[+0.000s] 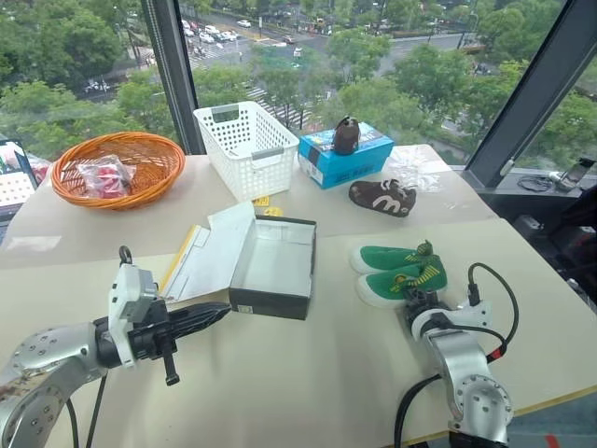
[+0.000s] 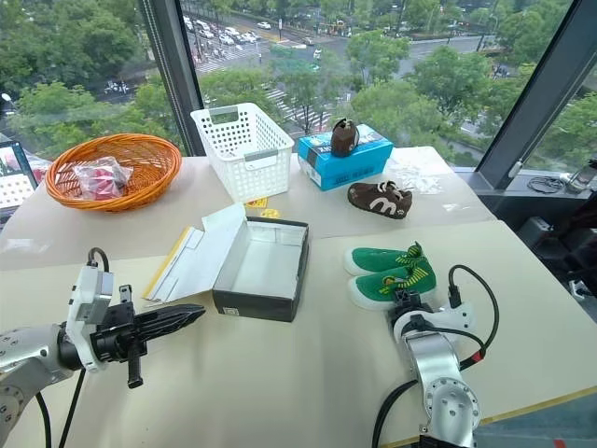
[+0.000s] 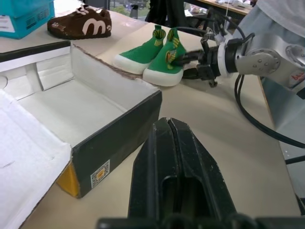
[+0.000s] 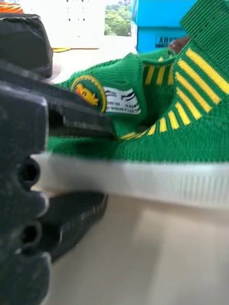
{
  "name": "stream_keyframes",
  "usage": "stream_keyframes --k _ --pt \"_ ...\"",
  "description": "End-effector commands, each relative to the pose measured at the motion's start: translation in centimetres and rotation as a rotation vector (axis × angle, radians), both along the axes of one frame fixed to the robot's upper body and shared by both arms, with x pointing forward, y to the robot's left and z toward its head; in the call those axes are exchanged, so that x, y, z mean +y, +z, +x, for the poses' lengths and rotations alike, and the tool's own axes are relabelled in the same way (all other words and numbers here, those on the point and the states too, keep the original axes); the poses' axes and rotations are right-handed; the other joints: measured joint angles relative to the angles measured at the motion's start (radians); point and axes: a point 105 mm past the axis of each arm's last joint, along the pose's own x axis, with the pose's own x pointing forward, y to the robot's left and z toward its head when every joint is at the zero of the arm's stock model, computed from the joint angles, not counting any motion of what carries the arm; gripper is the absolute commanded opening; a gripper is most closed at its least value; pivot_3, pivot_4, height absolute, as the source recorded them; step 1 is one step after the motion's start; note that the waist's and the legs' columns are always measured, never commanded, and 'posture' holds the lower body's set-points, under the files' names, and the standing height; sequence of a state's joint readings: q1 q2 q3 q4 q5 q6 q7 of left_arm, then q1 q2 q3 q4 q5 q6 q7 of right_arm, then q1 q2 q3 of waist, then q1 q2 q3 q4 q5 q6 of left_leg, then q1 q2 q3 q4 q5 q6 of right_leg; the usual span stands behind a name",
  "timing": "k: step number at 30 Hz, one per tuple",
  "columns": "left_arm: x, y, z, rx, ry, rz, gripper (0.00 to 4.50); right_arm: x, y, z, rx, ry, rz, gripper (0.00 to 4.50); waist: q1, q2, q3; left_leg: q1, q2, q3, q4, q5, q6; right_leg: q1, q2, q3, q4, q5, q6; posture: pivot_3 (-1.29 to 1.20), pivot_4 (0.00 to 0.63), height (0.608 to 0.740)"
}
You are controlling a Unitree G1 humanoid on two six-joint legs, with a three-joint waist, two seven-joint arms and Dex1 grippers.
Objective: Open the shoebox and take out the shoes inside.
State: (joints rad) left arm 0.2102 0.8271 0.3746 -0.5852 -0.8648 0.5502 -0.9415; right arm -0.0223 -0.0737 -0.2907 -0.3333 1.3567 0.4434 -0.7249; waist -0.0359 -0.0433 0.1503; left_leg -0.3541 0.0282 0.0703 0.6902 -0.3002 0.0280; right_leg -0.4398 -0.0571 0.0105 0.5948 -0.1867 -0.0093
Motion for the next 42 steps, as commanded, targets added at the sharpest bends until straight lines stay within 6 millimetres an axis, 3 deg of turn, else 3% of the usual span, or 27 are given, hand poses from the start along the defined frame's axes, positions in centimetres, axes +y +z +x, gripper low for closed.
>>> stream_keyframes --k 1,2,8,16,20,25,29,32,35,38,42 --pt "-0.1 0.7 -0.2 -0.031 -0.003 0.01 0.0 -1.5 -1.3 -1.5 0.081 0.04 -0.106 4.02 0.009 -0.001 -0.001 0.0 -0.002 0.0 -0.002 0.0 0.0 0.0 -0.001 -0.001 0.0 0.002 -0.001 0.0 0.15 0.736" --pt "-0.1 0.6 -0.2 -0.031 0.001 0.01 0.0 -1.9 -1.1 -2.1 0.077 0.074 -0.14 4.29 0.017 -0.002 -0.002 0.0 -0.003 0.0 -0.004 0.0 0.0 -0.001 -0.002 -0.001 0.0 0.004 -0.001 0.0 0.15 0.736" --pt "0.5 0.5 0.1 -0.034 0.066 -0.026 0.0 -3.8 -1.6 -5.8 0.125 0.162 -0.241 4.29 0.047 -0.001 -0.007 0.0 -0.01 -0.002 -0.014 -0.004 0.01 -0.003 -0.003 -0.004 0.001 0.004 0.002 0.0 0.15 0.736" --pt "1.0 0.1 0.0 -0.019 0.094 -0.018 0.0 -4.6 -1.5 -8.7 0.132 0.163 -0.175 4.29 0.053 -0.001 -0.008 -0.002 -0.016 -0.004 -0.01 -0.017 0.02 0.001 -0.007 -0.007 -0.001 -0.005 0.016 0.0 0.15 0.736" --pt "2.1 0.5 0.9 -0.052 0.198 -0.061 0.0 -4.3 1.1 -7.9 0.033 0.272 -0.356 4.29 0.048 0.0 -0.007 -0.001 -0.017 -0.004 -0.01 -0.019 0.021 0.002 -0.015 -0.009 -0.001 -0.007 0.016 0.0 0.15 0.736" --pt "5.3 1.6 3.4 -0.164 0.548 -0.131 0.0 -1.0 9.3 -5.6 -0.323 0.465 -0.838 4.29 0.044 0.014 -0.004 -0.002 -0.024 -0.003 -0.007 -0.019 0.023 0.002 -0.017 -0.013 0.001 -0.006 0.021 0.0 0.15 0.736" --pt "6.8 0.4 4.0 -0.15 0.752 -0.137 0.0 1.1 10.4 -5.3 -0.371 0.541 -1.104 4.29 0.042 0.013 -0.005 0.0 -0.023 -0.003 -0.007 -0.017 0.02 0.003 -0.006 -0.012 0.002 -0.008 0.025 0.0 0.15 0.736" --pt "7.3 -1.5 4.1 -0.1 0.852 -0.098 0.0 2.3 9.9 -5.0 -0.359 0.574 -1.248 4.29 0.047 0.01 -0.005 0.0 -0.022 -0.004 -0.007 -0.017 0.019 0.002 -0.005 -0.011 0.002 -0.005 0.02 0.0 0.15 0.736" --pt "9.0 -4.6 4.3 -0.063 1.017 -0.001 0.0 2.1 7.0 -4.1 -0.222 0.518 -1.316 4.29 0.049 0.008 -0.006 0.0 -0.023 -0.003 -0.007 -0.017 0.019 0.002 -0.007 -0.01 0.001 -0.005 0.019 0.0 0.15 0.736" --pt "10.7 -5.4 3.8 -0.089 1.158 -0.003 0.0 1.6 5.5 -3.7 -0.149 0.44 -1.344 4.29 0.048 0.007 -0.007 -0.001 -0.024 -0.003 -0.007 -0.017 0.019 0.002 -0.009 -0.011 0.002 -0.004 0.019 0.0 0.15 0.736" --pt "9.9 -5.8 3.0 -0.133 1.189 0.004 0.0 1.2 4.2 -3.5 -0.095 0.348 -1.316 4.29 0.048 0.007 -0.007 -0.002 -0.024 -0.003 -0.006 -0.017 0.02 0.001 -0.017 -0.014 0.002 -0.004 0.019 0.0 0.15 0.736"
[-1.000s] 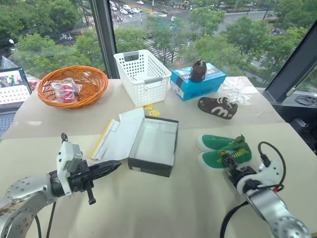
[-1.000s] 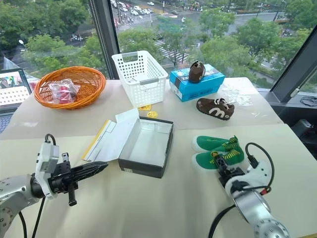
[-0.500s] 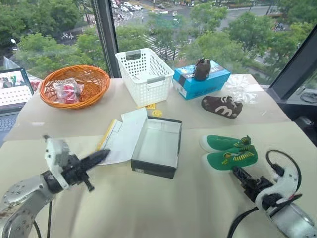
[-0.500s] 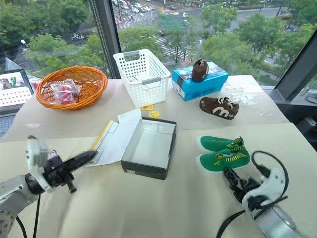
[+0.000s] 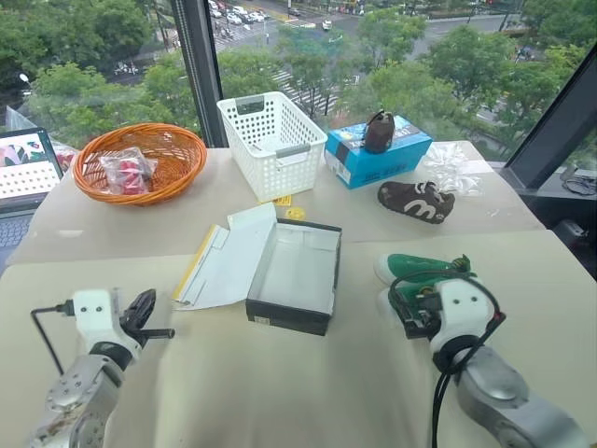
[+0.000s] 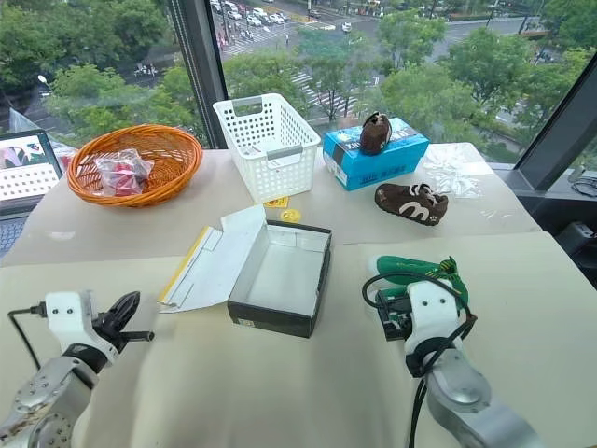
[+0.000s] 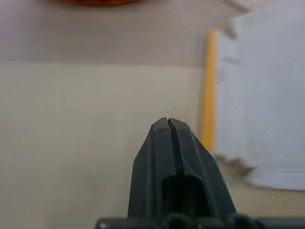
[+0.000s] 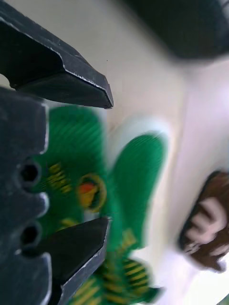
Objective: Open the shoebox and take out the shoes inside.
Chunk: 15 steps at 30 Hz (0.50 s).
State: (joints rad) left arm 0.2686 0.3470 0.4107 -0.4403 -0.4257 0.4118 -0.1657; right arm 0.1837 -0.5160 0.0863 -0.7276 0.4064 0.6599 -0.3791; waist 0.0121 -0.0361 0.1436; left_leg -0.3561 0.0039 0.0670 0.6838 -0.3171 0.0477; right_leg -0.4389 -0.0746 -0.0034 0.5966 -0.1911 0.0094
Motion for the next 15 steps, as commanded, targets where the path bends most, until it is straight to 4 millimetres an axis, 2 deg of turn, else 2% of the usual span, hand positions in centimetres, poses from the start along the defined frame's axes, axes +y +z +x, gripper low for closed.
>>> stream_keyframes --k 1,7,15 --pt "-1.0 1.1 -0.6 -0.08 0.015 0.031 0.0 -0.5 0.1 0.1 -0.053 -0.079 -0.028 4.29 0.0 0.0 0.0 0.0 0.0 0.0 0.0 0.0 0.0 0.0 0.0 -0.001 0.0 0.0 0.0 0.0 0.15 0.736" --pt "-2.7 0.9 -0.6 -0.104 -0.02 -0.014 0.0 -0.4 -1.0 -0.1 -0.044 -0.127 -0.002 4.29 -0.001 0.0 0.0 0.0 -0.001 -0.002 0.0 -0.001 0.001 0.0 -0.001 -0.003 0.0 0.0 0.0 0.0 0.15 0.736" --pt "-3.0 0.9 -0.6 -0.127 -0.002 -0.012 0.0 0.1 -1.1 0.2 -0.046 -0.097 -0.013 4.29 -0.002 0.0 0.0 0.001 -0.002 -0.002 0.001 0.0 0.001 0.001 0.003 -0.003 0.003 0.0 0.0 0.0 0.15 0.736"
